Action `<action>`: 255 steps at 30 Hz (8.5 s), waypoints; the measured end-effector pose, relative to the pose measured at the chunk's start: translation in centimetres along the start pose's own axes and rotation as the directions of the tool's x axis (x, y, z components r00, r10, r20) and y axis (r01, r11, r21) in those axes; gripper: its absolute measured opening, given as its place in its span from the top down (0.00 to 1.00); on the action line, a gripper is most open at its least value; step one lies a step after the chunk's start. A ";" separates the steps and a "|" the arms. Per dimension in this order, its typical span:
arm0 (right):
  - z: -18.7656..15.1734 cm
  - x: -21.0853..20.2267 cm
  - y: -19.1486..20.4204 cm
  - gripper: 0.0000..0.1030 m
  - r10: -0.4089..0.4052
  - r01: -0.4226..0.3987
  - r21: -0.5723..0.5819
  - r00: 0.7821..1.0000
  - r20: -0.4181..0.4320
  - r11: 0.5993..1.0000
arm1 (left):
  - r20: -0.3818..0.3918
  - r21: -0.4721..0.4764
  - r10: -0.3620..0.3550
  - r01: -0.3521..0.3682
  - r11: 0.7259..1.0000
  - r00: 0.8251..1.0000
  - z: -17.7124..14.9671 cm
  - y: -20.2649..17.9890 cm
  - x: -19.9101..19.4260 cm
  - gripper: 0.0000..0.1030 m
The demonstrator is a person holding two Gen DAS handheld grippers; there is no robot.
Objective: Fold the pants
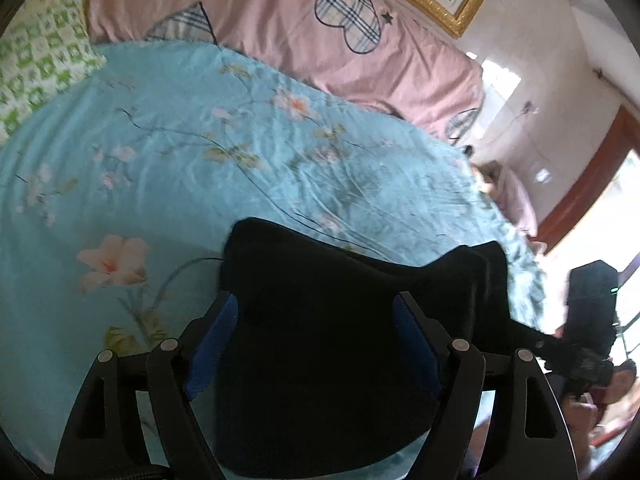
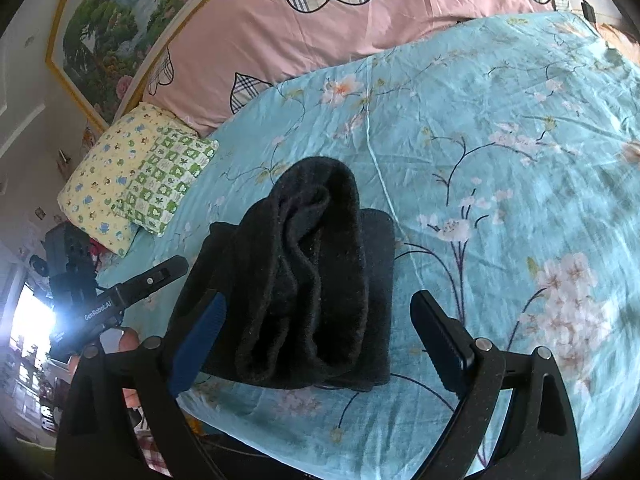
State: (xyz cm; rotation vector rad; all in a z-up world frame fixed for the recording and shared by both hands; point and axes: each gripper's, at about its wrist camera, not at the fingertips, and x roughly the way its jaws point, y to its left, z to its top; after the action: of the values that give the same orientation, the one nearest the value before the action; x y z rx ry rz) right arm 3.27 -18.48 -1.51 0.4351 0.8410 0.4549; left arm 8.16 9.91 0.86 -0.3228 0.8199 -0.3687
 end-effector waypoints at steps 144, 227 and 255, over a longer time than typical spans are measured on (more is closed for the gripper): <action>7.1 12.3 8.7 0.16 0.207 -0.232 -0.338 0.972 -0.109 0.912 | 0.120 -0.185 0.466 -0.441 0.878 0.877 -0.2 8.6 -7.3 0.31; 3.6 12.7 12.5 0.04 0.052 -0.123 -0.607 0.990 -0.132 0.785 | 0.092 -0.014 0.606 -0.607 0.794 0.790 -3.0 4.6 -6.5 0.19; 5.0 12.6 13.4 0.04 0.100 -0.149 -0.586 0.988 -0.115 0.796 | 0.124 -0.022 0.631 -0.634 0.773 0.765 -1.3 4.6 -6.7 0.19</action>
State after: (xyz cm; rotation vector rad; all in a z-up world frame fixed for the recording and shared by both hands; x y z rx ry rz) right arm 11.73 -1.58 0.93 -0.1170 0.6997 0.8326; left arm 3.85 16.70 2.40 -0.0304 0.7520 0.2834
